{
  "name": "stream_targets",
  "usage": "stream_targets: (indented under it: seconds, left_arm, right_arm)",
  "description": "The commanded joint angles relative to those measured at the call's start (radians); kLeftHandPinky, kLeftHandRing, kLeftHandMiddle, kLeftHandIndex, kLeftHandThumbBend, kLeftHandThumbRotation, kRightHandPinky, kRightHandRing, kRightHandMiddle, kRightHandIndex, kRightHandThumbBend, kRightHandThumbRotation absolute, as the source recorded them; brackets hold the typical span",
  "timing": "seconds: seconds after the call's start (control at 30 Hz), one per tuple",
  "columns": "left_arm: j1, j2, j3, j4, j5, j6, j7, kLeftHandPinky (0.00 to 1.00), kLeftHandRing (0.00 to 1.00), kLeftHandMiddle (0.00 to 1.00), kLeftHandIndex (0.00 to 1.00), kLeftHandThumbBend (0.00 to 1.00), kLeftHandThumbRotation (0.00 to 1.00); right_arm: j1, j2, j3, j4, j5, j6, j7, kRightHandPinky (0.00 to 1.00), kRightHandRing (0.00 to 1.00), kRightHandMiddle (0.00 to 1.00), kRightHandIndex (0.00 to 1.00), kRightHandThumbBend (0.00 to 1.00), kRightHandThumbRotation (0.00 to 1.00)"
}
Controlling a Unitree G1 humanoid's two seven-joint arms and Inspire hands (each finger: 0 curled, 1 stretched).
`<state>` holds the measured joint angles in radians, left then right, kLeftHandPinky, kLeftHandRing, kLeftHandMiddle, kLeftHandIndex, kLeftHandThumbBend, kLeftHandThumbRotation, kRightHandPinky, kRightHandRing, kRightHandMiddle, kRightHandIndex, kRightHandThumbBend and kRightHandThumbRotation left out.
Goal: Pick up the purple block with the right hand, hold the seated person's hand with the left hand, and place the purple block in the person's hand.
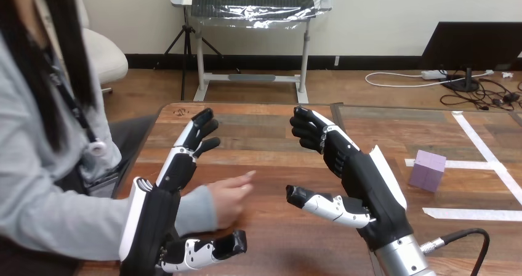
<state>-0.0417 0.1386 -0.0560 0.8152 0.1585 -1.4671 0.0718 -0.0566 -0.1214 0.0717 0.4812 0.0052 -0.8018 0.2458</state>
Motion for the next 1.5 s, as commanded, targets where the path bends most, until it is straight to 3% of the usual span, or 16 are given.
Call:
stream_targets:
  seconds: [0.0,0.5,1.0,1.3,1.47]
  left_arm:
    - [-0.050,-0.005,0.007,-0.012,-0.024,-0.005,-0.011,0.84,0.91,0.94,0.92,1.00,0.64]
    - [-0.053,-0.009,-0.008,-0.006,-0.074,-0.010,-0.042,0.85,0.91,0.93,0.91,1.00,0.62]
    - [-0.051,-0.026,0.019,-0.008,-0.057,-0.009,-0.053,0.83,0.90,0.93,0.91,1.00,0.64]
    - [-0.049,-0.031,0.017,-0.008,-0.064,-0.005,-0.058,0.83,0.90,0.92,0.90,1.00,0.64]
    - [-0.049,-0.033,0.026,-0.006,-0.055,-0.004,-0.058,0.83,0.90,0.92,0.90,1.00,0.64]
  right_arm:
    - [-0.058,0.003,-0.017,0.005,0.022,-0.032,0.002,0.87,0.87,0.87,0.88,1.00,0.49]
    - [-0.050,0.004,-0.017,-0.004,0.023,-0.028,0.001,0.87,0.86,0.86,0.87,1.00,0.49]
    - [-0.048,0.000,-0.019,0.001,0.025,-0.033,0.005,0.87,0.87,0.86,0.88,1.00,0.49]
    - [-0.049,-0.003,-0.026,0.002,0.011,-0.032,-0.006,0.87,0.86,0.86,0.88,1.00,0.49]
    - [-0.058,-0.010,-0.036,0.018,-0.026,-0.055,-0.033,0.85,0.85,0.85,0.88,1.00,0.51]
